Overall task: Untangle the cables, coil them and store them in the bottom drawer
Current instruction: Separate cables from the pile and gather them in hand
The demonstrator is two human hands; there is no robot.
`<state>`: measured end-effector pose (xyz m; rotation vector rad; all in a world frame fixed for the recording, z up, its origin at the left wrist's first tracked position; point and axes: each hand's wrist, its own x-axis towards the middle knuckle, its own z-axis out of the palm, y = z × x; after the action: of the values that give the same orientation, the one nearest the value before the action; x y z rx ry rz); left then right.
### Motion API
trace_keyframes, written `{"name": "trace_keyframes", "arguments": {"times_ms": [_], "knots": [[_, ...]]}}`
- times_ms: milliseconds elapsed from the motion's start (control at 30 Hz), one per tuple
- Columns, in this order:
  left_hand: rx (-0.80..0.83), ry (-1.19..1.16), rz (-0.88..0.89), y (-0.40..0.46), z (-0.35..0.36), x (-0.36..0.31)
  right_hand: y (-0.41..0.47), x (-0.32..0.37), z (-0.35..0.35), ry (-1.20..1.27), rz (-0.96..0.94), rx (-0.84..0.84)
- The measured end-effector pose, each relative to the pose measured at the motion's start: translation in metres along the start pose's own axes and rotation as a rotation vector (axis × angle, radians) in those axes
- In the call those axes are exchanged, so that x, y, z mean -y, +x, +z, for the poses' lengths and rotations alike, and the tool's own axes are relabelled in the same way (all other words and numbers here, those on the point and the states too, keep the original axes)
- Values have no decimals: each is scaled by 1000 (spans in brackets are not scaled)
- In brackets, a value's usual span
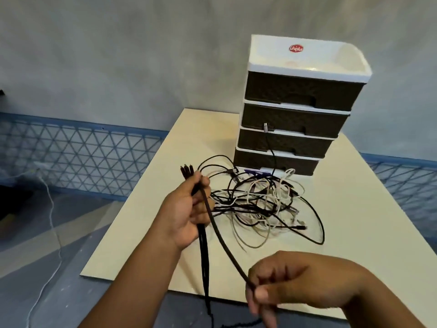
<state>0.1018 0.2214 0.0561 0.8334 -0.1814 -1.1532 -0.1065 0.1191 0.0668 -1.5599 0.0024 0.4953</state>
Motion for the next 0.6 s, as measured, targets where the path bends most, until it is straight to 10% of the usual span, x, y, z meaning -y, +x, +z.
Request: {"name": "trace_keyframes", "arguments": {"times_ms": [400,600], "knots": [[319,652,-69,-109,65,102,-3,18,-2,985,-190,-616],[467,832,-93,-149,69,127,-29,21,12,1202,-241,-656]]}}
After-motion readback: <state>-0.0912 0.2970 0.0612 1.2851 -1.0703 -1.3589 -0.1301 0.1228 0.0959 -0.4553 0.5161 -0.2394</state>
